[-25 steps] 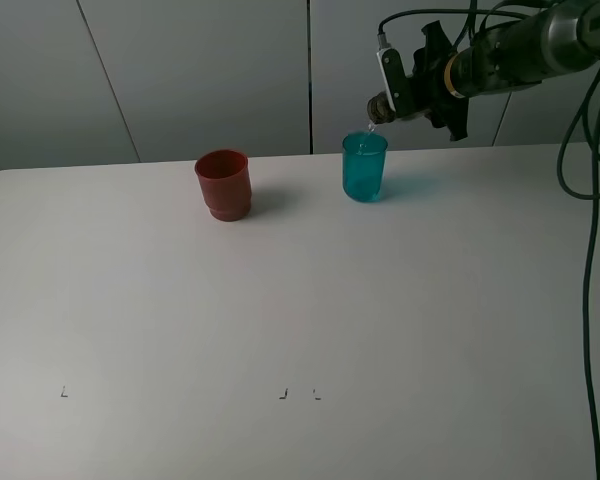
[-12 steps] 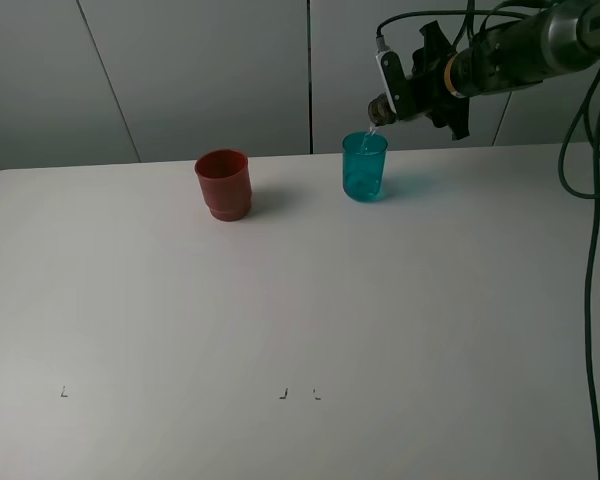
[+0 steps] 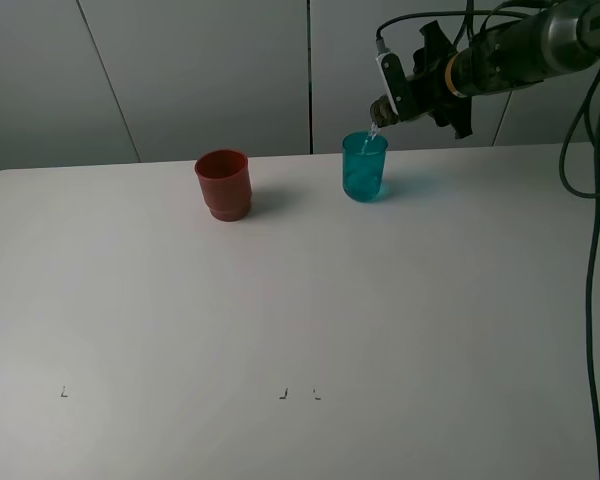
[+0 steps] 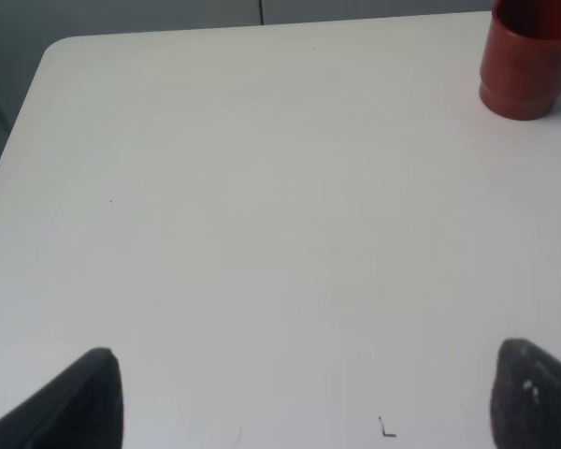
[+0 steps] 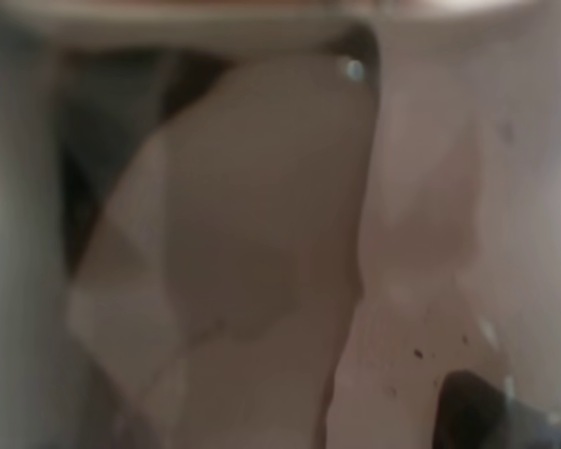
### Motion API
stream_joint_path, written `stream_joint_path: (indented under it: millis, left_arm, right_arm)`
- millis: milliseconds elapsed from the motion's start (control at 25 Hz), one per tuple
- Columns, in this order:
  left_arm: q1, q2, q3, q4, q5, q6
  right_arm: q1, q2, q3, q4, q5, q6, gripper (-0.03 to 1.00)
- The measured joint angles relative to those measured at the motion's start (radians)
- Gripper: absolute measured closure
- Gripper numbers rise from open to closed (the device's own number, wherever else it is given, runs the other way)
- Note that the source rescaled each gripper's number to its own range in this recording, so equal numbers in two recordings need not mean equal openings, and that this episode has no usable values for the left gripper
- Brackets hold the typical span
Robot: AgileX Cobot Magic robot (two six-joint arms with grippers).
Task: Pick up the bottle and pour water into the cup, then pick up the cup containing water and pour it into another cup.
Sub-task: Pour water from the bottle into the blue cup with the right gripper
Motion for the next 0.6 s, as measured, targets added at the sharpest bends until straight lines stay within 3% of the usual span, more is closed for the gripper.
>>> stream_joint_path:
  millis: [600]
  left_arm:
    - [0.0,0.0,0.0,0.0,0.0,0.0]
  right_arm:
    - [0.0,0.0,-0.021,-0.016,0.0,0.006,0.97]
